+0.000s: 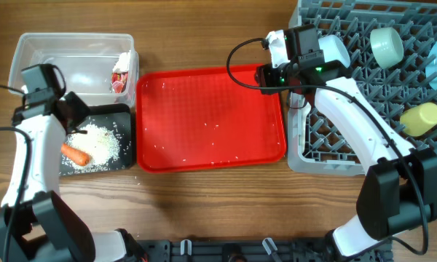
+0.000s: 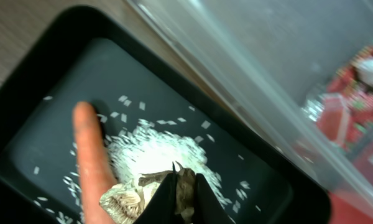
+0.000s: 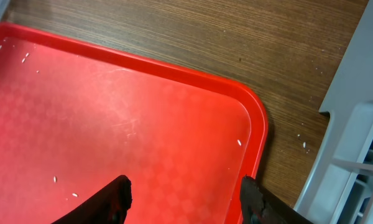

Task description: Sort waste into correct bins and load items into the dishwasher rack

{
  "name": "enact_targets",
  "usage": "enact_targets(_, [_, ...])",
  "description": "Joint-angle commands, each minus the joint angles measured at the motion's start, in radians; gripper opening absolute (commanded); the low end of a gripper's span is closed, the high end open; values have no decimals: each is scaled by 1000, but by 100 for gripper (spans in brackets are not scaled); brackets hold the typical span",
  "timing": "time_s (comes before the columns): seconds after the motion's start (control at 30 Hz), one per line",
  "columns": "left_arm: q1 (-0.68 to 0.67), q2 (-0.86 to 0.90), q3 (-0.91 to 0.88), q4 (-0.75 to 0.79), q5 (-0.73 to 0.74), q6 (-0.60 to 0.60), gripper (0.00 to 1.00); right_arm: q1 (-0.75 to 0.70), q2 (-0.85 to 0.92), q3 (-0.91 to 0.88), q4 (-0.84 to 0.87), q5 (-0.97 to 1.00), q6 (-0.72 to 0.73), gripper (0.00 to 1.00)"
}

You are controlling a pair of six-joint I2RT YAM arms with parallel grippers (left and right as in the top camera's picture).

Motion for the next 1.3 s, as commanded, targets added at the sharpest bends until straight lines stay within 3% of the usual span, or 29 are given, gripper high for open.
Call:
enact_targets(0.0, [36,60,-20,26,-9,-19,11,-3,20,13,2,20,4,59])
enact_targets(0.2, [53,159,-20,45,-9,-19,17,-3,21,13,2,20,4,59])
enact_targets(0.3, [53,188,-20,48,-9,-19,27,-3,21,13,2,20,4,59])
enact_targets(0.57, [53,159,-12,28,6,-19,33,-3,21,13,9,20,4,59])
enact_targets(0.7, [53,83,-6,14,142,-11,45,-3,21,13,29,19,5,69])
enact_targets(0.83, [31,16,-6,14,330,5,49,-3,21,13,71,16,5,76])
enact_targets(0.93, [-30,-20,-6,12,389,69,50,-3,21,13,112,16,18,81])
enact_targets(1.27, [-354,-49,-4,87,359,265,62,-17,20,30,189,16,65,87])
